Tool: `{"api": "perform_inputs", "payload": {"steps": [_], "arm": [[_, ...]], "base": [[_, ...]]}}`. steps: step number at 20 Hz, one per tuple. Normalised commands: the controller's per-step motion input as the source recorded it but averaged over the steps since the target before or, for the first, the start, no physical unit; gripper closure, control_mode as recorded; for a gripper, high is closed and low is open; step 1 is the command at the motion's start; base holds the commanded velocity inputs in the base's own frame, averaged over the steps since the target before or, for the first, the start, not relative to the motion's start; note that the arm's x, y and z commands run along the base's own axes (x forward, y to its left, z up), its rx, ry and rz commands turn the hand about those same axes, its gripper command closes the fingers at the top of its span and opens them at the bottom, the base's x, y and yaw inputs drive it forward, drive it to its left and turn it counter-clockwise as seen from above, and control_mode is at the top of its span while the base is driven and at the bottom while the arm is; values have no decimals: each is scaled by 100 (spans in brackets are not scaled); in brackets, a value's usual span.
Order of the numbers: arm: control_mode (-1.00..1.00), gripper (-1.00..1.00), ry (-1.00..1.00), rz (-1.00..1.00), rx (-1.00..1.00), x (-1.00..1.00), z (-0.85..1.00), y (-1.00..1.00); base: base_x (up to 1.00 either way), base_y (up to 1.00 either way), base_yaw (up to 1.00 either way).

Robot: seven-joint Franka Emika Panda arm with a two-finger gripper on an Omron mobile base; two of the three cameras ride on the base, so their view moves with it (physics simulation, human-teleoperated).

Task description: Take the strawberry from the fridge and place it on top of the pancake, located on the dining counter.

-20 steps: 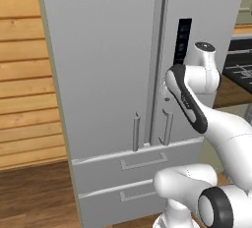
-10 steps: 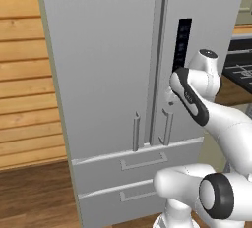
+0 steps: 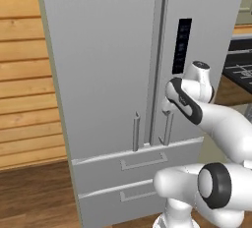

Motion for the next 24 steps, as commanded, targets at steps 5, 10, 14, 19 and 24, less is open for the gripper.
{"api": "perform_inputs", "payload": {"steps": [5, 10, 14, 19, 24], "arm": [[-100, -100, -7, 0, 0, 31, -37, 0], [-100, -100, -13, 0, 0, 45, -22, -3], [-100, -100, -14, 0, 0, 36, -22, -11], [-100, -100, 0, 0, 0, 6, -18, 0], [-100, 100, 3, 0, 0, 0, -20, 0]], "base": [[0, 0, 0], [0, 0, 0], [0, 0, 0], [0, 0, 0], [0, 0, 0]]}}
